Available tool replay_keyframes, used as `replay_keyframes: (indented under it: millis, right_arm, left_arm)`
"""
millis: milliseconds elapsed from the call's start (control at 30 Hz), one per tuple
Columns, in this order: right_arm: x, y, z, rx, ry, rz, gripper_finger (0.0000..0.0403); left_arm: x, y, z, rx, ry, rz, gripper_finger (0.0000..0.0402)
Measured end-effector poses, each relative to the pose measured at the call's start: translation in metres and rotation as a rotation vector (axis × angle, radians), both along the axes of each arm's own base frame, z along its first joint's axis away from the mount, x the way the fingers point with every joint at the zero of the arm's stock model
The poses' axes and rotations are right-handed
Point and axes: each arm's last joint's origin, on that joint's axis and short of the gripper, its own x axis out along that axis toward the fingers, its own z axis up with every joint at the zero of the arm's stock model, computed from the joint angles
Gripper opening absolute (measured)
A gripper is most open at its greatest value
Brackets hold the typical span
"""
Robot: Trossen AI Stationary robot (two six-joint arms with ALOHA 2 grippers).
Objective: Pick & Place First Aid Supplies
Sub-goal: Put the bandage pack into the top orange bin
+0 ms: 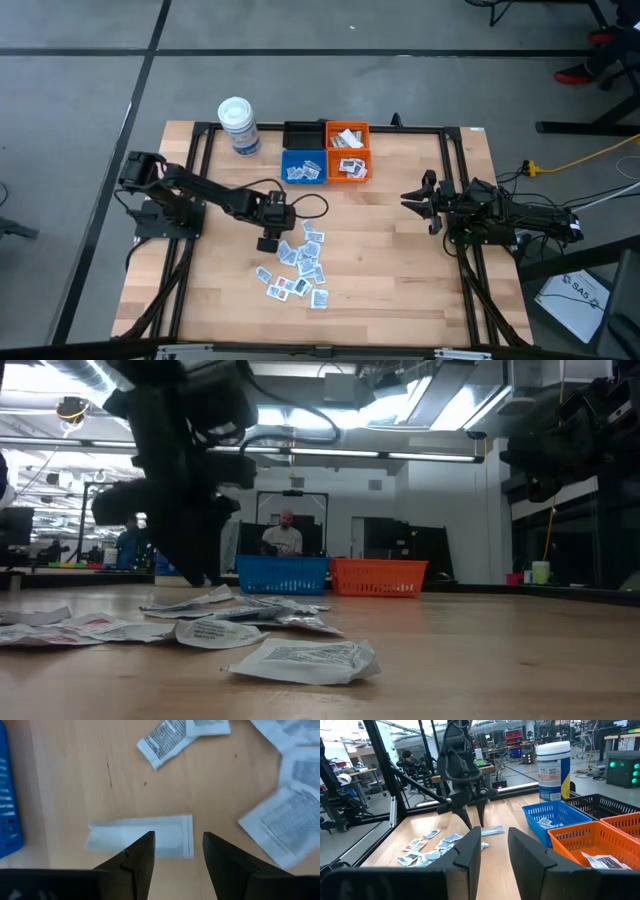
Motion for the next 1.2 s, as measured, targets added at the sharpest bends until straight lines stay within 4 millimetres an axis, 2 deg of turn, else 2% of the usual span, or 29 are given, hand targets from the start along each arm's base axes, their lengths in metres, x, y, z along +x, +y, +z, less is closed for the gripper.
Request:
replay_keyframes:
  millis: [433,667,833,1100,1200]
  right_arm:
    - [0.000,0.000,0.000,0.000,0.000,-0.001,0.0100]
    - [0.000,0.000,0.000,0.000,0.000,0.000,0.0100]
    - [0.000,0.000,0.000,0.000,0.000,0.000,0.0100]
    - [0.000,0.000,0.000,0.000,0.000,0.000,0.0100]
    - [0.000,0.000,0.000,0.000,0.000,0.000,0.0100]
  left_arm:
    - [0.009,0.012,-0.023,-0.068,0.055,0.046,0.0160]
    - [0.010,0.013,-0.024,-0.087,0.041,0.070,0.0154]
    - [0.011,0.013,-0.024,-0.110,0.030,0.109,0.0117]
    - [0.010,0.007,-0.026,-0.139,0.021,0.147,0.0017]
    - [0.008,0.004,-0.028,-0.139,0.025,0.158,0.0005]
